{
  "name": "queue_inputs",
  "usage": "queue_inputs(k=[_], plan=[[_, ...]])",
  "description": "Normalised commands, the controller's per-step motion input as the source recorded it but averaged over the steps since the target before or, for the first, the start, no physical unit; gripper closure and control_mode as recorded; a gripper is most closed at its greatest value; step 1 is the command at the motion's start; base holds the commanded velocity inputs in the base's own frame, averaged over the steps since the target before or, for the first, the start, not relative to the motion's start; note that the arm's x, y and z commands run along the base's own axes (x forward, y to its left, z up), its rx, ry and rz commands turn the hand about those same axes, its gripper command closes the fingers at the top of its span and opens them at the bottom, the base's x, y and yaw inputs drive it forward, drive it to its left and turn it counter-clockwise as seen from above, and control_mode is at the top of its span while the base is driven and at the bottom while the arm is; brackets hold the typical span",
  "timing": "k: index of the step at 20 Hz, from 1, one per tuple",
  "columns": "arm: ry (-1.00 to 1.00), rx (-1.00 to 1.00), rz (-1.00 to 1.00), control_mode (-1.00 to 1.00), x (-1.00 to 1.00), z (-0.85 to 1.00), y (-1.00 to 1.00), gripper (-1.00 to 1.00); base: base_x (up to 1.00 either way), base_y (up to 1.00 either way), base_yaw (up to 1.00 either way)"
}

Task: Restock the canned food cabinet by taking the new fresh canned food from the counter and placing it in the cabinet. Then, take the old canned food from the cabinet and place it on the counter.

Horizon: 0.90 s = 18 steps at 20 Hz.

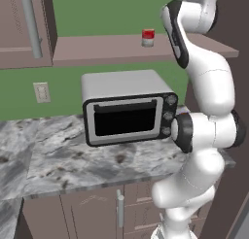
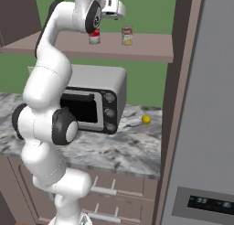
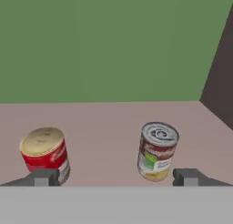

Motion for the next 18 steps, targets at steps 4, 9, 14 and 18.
queue_inputs(k=[4, 9, 14, 18], plan=[[0.0, 0.0, -0.17, -1.0, -0.96, -0.52, -1.0, -1.0, 0.0, 0.0, 0.0], [0.0, 0.09, -0.11, -1.0, -0.03, -0.78, -0.31, -1.0, 0.0, 0.0, 0.0], [0.0, 0.01, -0.06, -1.0, 0.54, -0.33, 0.0, -1.0, 0.0, 0.0, 0.0], [0.03, 0.0, 0.0, -1.0, 0.65, 0.0, 0.0, -1.0, 0.0, 0.0, 0.0]])
